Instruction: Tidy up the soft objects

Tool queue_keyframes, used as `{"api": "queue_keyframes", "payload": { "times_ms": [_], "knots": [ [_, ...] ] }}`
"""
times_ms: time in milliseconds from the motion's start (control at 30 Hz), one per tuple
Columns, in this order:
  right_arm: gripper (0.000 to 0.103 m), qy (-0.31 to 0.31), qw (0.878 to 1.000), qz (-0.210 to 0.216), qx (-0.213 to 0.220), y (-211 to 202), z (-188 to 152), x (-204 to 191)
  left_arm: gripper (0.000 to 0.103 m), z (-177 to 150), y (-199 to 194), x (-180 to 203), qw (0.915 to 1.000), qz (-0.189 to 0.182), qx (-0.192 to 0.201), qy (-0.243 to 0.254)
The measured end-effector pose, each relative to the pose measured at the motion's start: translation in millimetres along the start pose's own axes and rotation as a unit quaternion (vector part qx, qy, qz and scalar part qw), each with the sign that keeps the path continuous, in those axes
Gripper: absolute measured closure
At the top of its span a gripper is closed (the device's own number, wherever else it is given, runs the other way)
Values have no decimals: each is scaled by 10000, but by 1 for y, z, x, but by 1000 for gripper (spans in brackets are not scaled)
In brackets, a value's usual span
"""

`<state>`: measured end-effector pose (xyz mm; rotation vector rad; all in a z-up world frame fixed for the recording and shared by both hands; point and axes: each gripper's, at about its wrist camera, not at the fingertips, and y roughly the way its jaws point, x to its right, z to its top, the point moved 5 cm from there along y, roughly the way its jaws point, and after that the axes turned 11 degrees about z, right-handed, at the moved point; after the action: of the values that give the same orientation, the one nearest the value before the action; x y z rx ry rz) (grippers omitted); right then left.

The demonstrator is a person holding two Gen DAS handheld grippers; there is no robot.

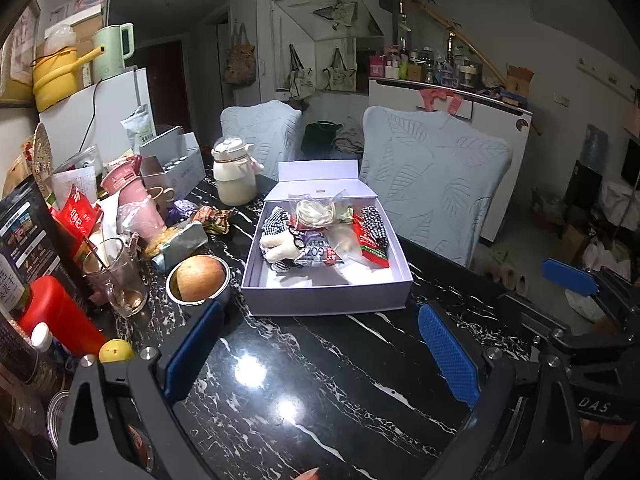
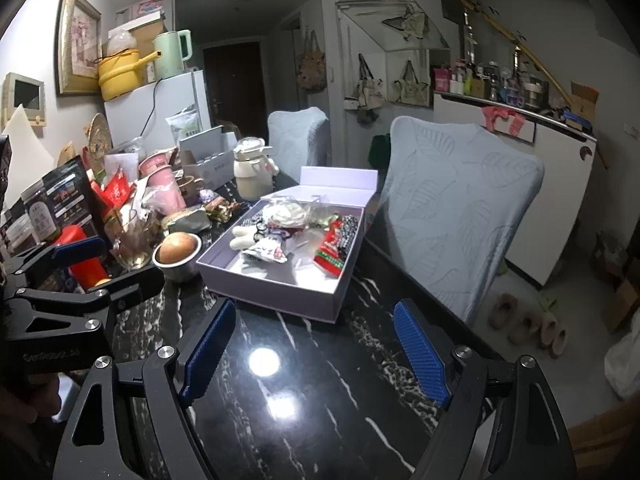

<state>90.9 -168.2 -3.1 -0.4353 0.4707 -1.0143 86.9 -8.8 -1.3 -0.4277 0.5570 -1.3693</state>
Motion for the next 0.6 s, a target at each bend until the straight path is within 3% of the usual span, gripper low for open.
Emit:
{"api": "queue_keyframes", "payload": {
  "times_ms": [600],
  "knots": [
    [21,35,9999,-145,70,-12,-6,3,3,-2,-6,6,9999,-35,17,151]
  ]
}}
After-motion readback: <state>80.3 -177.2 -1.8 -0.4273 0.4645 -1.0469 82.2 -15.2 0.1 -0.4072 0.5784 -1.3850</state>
